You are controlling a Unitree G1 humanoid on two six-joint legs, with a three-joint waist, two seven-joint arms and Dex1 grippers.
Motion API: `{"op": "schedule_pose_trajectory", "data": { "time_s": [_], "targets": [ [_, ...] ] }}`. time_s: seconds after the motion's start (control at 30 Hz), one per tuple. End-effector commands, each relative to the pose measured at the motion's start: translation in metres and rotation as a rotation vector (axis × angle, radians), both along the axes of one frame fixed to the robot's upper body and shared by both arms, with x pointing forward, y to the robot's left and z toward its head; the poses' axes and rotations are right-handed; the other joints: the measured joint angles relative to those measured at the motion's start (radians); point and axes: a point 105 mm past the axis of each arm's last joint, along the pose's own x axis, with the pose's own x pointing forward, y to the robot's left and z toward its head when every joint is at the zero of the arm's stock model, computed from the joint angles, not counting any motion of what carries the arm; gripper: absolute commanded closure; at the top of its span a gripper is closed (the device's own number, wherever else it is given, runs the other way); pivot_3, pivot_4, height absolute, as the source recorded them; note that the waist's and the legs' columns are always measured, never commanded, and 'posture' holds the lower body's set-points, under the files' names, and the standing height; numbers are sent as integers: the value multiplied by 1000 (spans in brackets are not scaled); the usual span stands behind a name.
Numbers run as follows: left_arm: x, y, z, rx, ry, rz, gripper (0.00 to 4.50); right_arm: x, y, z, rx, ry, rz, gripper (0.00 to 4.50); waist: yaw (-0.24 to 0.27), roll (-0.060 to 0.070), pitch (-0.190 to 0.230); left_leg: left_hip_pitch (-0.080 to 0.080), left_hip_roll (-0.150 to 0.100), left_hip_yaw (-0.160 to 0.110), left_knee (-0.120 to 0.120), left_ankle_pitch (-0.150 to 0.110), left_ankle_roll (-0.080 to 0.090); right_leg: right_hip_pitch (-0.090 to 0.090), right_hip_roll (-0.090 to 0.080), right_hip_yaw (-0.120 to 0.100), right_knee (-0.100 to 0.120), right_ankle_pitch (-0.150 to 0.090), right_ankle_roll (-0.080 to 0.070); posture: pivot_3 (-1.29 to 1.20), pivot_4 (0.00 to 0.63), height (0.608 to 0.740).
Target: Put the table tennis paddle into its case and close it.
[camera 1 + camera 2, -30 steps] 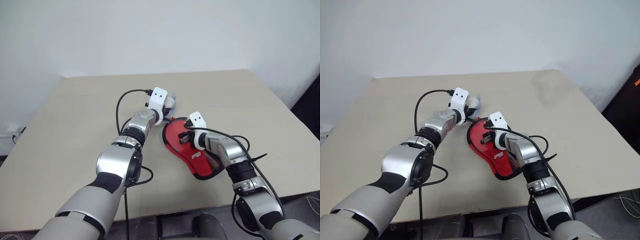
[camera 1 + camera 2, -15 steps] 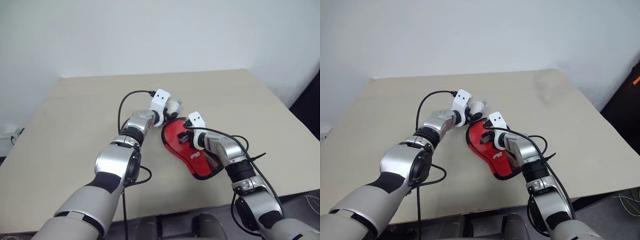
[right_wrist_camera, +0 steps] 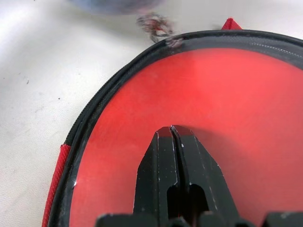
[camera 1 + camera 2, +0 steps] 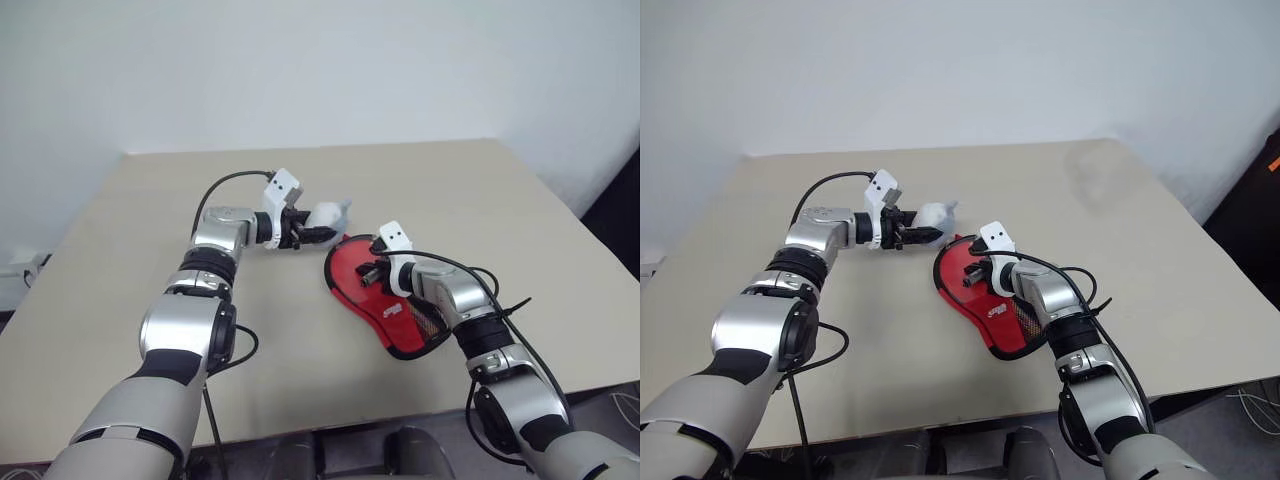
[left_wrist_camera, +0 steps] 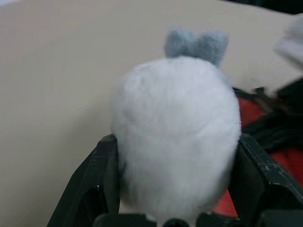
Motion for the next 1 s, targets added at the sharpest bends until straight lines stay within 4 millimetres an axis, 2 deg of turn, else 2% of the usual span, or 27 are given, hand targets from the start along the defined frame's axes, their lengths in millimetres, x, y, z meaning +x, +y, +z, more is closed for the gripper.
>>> {"op": "schedule_pose_trajectory", "data": {
  "time_s": [0.03,0.3,0.33,0.37,0.43,0.47,0.6,0.77,1.0],
  "targets": [
    [-6,-2,9,-9,-28,-65,1461,-2,-6,-16,-51,51,-14,4500,0,0,0,0,0,0,0,0,0,0,0,0,0,0,0,0,0,688],
    [-11,0,14,-46,-18,-68,1461,2,-5,-14,-56,39,-8,4500,0,0,0,0,0,0,0,0,0,0,1,1,1,0,0,0,0,688],
    [-9,1,14,-51,-15,-42,1053,2,-5,-14,-57,39,-8,4500,0,0,0,0,0,0,0,0,0,0,1,1,1,0,0,0,0,688],
    [-8,1,15,-58,-8,-35,908,2,-5,-15,-58,38,-8,4500,0,0,0,0,0,0,0,0,0,0,1,1,1,0,0,0,0,688],
    [-10,1,14,-62,-2,-40,202,2,-5,-15,-60,38,-7,4500,0,0,0,0,0,0,0,0,0,0,1,0,1,0,0,0,0,688],
    [-10,1,14,-64,3,-45,15,1,-5,-15,-60,38,-7,4500,0,0,0,0,0,0,0,0,0,0,1,0,1,0,0,0,0,688],
    [-15,1,11,-50,16,-77,15,2,-5,-16,-65,38,-7,4500,0,0,0,0,0,0,0,0,0,1,1,1,1,0,0,0,0,688],
    [-17,11,16,-41,11,-63,15,4,-8,-13,-69,29,-16,4500,0,0,0,0,0,0,0,0,0,0,1,1,1,0,0,0,0,688],
    [-38,30,23,-5,-3,-106,15,19,-26,2,-81,-24,-70,4500,1,1,0,0,0,0,0,0,0,0,1,1,1,0,0,0,0,688]
  ]
}}
